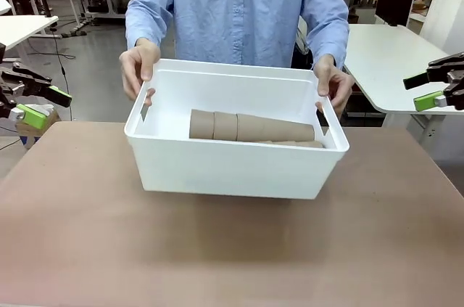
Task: Stack the cups and store them in the basket.
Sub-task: Place the stack of Reusable plastic cups into the Pantry Basket.
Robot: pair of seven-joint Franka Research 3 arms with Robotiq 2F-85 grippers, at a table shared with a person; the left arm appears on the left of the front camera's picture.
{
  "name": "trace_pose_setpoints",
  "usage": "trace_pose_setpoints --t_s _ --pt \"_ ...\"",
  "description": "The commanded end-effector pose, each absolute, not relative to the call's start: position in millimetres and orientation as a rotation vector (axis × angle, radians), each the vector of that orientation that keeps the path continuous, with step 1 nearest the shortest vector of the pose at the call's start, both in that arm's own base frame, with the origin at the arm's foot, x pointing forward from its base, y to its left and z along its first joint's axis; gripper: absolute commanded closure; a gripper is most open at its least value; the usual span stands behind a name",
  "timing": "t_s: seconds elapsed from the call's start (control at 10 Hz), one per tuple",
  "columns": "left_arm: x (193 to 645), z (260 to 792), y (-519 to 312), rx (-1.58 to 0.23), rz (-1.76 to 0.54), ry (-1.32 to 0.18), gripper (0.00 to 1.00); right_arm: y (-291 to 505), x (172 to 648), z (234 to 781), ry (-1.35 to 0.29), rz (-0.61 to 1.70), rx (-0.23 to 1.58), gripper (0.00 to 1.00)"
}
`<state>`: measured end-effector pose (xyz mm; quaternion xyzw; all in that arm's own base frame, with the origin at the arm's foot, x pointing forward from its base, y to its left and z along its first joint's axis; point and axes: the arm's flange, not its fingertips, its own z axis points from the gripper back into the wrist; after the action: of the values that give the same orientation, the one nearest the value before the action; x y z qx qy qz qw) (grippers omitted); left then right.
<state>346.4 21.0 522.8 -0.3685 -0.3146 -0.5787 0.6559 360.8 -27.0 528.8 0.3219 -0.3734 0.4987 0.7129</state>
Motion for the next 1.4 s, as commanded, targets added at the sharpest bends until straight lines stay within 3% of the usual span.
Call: trace_pose_setpoints --t_s 0.0,1.3 --pt "346.4 524.2 20.1 -0.834 -1.311 -0.724 0.0 -26.8 357.7 526.9 -0.853 1.115 0.722 0.0" --pt "346.4 524.2 20.1 -0.834 -1.311 -0.724 0.0 -26.8 357.7 526.9 -0.853 1.115 0.722 0.0"
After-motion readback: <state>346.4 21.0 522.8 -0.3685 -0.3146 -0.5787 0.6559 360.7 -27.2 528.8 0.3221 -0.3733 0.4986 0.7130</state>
